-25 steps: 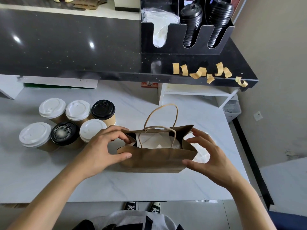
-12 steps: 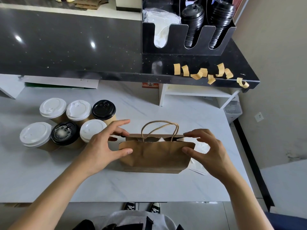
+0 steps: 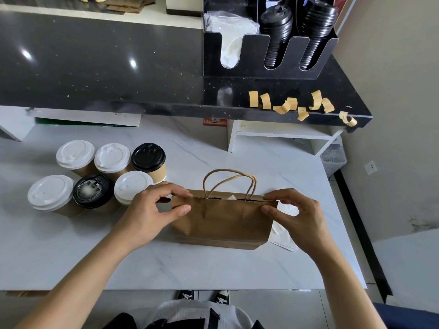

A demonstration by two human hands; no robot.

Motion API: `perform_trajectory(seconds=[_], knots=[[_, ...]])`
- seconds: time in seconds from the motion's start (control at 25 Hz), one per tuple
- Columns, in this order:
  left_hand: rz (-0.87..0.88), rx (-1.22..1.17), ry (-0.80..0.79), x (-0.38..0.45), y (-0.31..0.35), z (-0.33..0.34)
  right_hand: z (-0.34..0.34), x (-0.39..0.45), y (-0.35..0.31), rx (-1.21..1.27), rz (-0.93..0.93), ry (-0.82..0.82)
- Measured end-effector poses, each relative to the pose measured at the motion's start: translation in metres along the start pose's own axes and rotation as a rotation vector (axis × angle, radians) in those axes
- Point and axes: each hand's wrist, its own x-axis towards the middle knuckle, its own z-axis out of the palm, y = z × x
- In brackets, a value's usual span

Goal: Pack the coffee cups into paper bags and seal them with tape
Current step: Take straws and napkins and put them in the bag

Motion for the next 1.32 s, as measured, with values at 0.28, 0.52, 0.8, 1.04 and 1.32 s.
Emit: perform_trajectory(seconds=[0.28, 0.52, 0.8, 1.04, 1.32], knots=[[0.004, -0.004, 0.009, 0.003, 0.001, 0.002, 0.001, 0.001, -0.005, 0.019, -0.022, -0.025], [-0.026, 0.017, -0.008, 0.001, 0.005, 0.000, -0.004, 0.000, -0.016, -0.028, -0.091, -0.127], [-0.027, 0.053, -0.035, -0.001, 0.007, 0.000, -0.002, 0.013, -0.039, -0.249, -0.231, -0.365], [-0.024, 0.089, -0.031, -0.004, 0.008, 0.001, -0.004, 0.031, -0.064, -0.473, -0.383, -0.574], [-0.020, 0.087, -0.039, -0.006, 0.008, 0.000, 0.002, 0.041, -0.085, -0.665, -0.273, -0.781]])
